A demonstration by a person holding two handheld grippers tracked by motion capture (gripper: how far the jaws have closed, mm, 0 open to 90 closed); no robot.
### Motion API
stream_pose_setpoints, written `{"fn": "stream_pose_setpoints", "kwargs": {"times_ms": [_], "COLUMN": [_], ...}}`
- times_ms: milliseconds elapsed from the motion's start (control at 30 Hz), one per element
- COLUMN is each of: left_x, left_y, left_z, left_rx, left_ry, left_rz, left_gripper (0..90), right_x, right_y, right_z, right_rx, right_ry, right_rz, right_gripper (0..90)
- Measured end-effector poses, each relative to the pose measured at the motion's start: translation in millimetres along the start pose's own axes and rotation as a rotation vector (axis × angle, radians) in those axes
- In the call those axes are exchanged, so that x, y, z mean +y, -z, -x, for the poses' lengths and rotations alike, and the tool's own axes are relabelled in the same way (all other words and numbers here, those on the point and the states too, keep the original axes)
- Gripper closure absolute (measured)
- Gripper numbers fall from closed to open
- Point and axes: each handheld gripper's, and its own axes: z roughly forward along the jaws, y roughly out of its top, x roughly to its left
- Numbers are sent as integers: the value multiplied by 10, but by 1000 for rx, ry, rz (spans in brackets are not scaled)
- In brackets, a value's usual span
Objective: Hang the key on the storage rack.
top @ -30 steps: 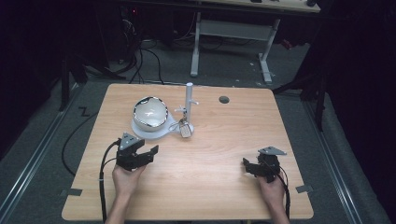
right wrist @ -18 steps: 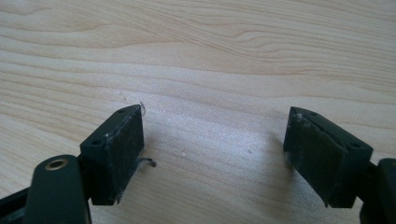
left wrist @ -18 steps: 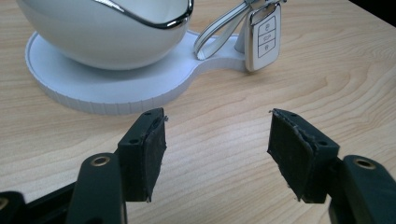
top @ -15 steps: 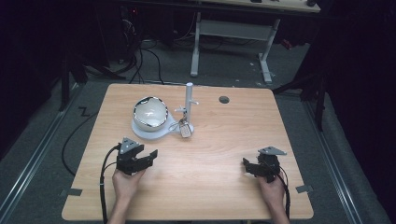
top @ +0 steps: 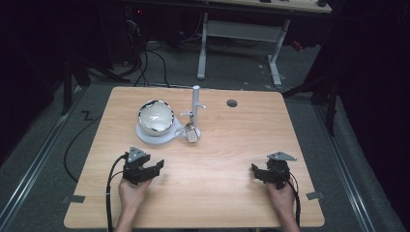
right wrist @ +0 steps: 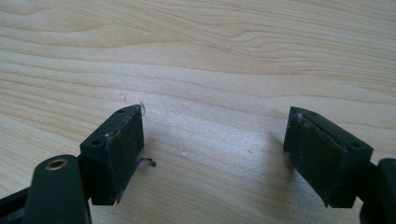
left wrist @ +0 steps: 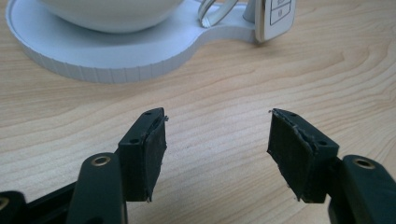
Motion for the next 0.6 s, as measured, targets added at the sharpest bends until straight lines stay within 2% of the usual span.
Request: {"fn": "stream_pose_setpoints", "kwargs": {"times_ms": [267,433,600], "left_x": [-56,-98,-114], "left_y": [-108,-145,-145], "left_z": [65,82,97], "left_rx": [8,25,46], "left_ry": [-35,-45,-57], "left_rz": [-47,-59,-49], "left_gripper": [370,369,370], "right_x": [-1,-2,-2], "right_y": [2,2,2], "right_z": [0,0,-1], "right_rx": [0,0,0], "right_ry": [1,1,0], "right_rz": [0,-1,0], "right_gripper": [203,203,203]}}
